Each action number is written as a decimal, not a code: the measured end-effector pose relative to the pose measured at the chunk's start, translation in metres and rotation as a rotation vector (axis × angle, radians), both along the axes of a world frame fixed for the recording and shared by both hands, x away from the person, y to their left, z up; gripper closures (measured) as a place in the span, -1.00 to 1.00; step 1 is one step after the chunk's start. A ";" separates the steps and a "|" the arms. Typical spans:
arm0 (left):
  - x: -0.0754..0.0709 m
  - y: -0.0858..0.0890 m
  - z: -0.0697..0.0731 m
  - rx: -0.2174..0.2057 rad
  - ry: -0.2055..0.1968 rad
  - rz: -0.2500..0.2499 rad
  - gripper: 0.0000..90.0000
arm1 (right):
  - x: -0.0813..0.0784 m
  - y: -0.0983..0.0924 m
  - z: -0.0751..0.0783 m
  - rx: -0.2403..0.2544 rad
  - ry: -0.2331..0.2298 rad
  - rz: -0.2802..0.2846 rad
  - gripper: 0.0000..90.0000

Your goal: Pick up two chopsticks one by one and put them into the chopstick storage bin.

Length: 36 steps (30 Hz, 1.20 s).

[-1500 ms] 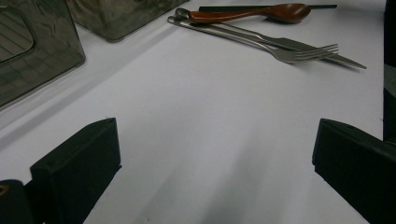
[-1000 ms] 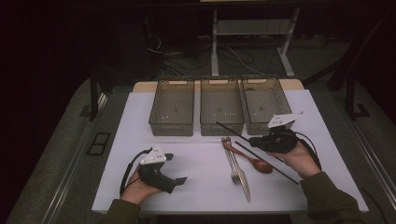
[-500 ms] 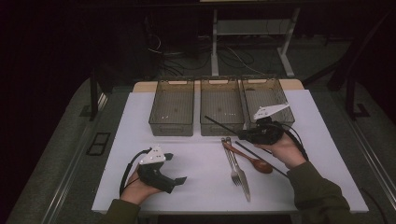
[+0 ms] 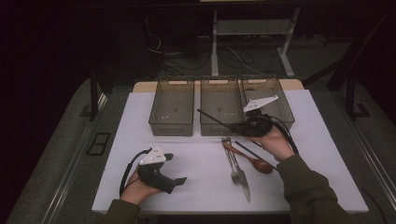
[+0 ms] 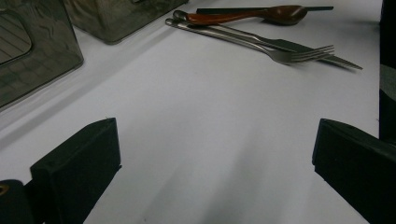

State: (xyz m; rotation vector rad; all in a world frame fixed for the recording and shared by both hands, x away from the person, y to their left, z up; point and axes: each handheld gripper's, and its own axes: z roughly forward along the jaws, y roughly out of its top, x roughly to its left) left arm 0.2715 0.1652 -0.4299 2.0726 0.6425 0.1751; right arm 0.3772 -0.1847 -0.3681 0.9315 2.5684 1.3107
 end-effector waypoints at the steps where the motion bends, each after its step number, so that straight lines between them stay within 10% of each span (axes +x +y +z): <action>1: 0.000 0.000 0.000 0.000 0.001 0.001 -1.00 | 0.001 0.002 0.000 -0.001 -0.003 -0.001 0.87; 36: 0.000 0.000 0.001 -0.015 -0.001 -0.003 -1.00 | 0.056 0.090 0.007 -0.050 0.007 -0.046 0.87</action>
